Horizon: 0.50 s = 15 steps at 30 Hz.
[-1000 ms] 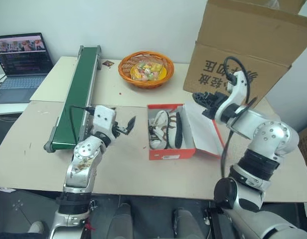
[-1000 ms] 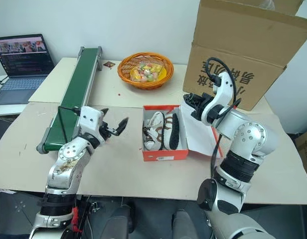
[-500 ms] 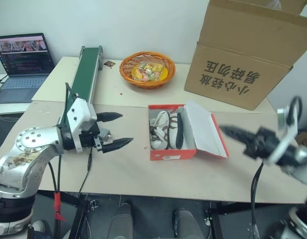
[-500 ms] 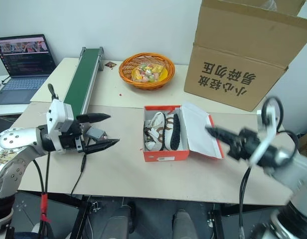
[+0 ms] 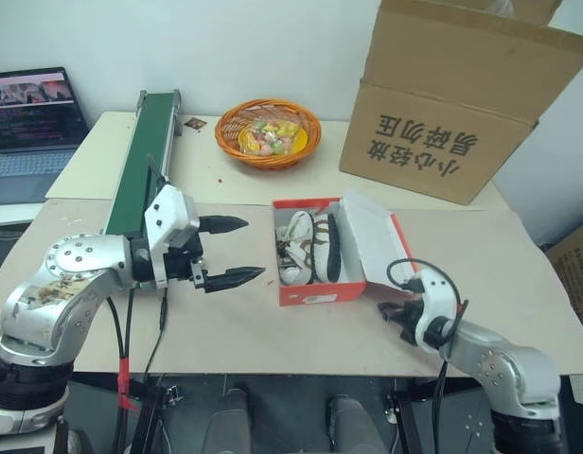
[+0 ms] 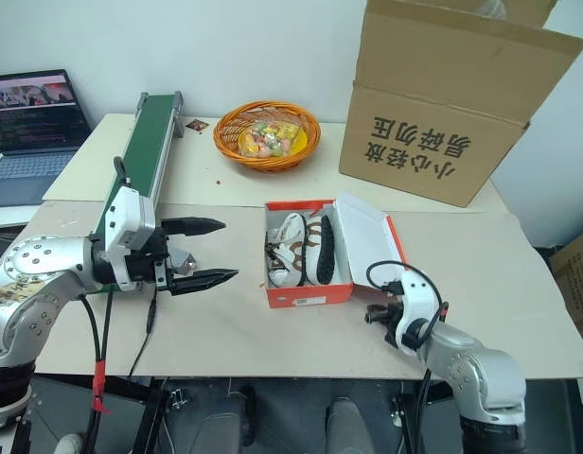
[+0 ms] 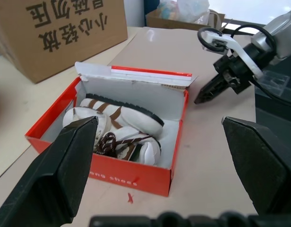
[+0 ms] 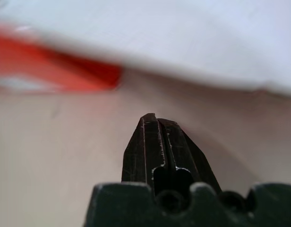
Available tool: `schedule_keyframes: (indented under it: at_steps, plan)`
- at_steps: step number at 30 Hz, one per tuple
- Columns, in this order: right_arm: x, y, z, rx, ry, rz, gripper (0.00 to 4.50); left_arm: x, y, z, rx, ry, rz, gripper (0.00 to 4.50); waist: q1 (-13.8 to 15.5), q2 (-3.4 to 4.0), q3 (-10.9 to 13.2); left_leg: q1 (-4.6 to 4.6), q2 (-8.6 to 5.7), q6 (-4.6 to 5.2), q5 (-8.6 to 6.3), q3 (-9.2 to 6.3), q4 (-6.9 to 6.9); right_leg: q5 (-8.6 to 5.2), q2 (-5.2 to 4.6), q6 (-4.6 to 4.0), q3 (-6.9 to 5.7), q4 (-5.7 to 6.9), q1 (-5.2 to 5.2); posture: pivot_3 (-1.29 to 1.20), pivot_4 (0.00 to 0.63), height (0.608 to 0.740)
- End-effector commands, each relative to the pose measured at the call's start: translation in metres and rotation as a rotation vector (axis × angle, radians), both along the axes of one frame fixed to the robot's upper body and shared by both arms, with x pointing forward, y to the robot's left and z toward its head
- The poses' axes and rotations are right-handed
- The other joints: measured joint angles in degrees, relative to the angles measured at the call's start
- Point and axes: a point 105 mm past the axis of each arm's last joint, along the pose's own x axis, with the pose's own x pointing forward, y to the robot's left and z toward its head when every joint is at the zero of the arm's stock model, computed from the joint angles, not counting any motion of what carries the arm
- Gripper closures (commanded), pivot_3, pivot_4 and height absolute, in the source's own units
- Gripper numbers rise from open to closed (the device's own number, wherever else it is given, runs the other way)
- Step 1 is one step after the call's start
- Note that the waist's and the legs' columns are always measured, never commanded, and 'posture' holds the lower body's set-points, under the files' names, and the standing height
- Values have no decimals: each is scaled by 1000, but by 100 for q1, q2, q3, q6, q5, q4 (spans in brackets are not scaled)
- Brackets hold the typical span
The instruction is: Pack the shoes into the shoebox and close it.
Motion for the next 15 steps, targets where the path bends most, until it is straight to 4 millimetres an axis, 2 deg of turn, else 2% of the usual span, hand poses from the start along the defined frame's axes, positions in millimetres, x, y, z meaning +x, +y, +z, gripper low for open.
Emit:
schedule_keyframes:
  at_steps: [1, 8, 12, 15]
  plan:
    - [22, 3, 22, 26, -116, -47, 4476, 0, 2, -5, 36, -24, 2, 0, 50, 0, 1, -4, 1, 1, 1, -3, 1, -4, 5, 1, 0, 25, -10, 0, 150, 721]
    - [42, 15, 38, 101, -244, -99, 4476, 2, -4, -7, 27, -34, 4, 0, 72, 2, 1, 10, 8, 0, 1, -3, 7, -24, 10, 35, -1, 43, -5, 0, 150, 721]
    - [47, 30, 60, 320, -362, -123, 4476, -1, -8, -8, 23, -23, -9, 0, 74, 3, 2, 8, 10, -1, 1, -2, 6, -23, 10, 34, -1, 42, -5, 0, 150, 721]
    - [45, 39, 69, 408, -404, -97, 4476, -3, -9, -10, 29, -12, -18, 0, 73, 3, 2, 8, 10, 0, 1, -2, 5, -22, 10, 32, -1, 43, -4, 0, 150, 721]
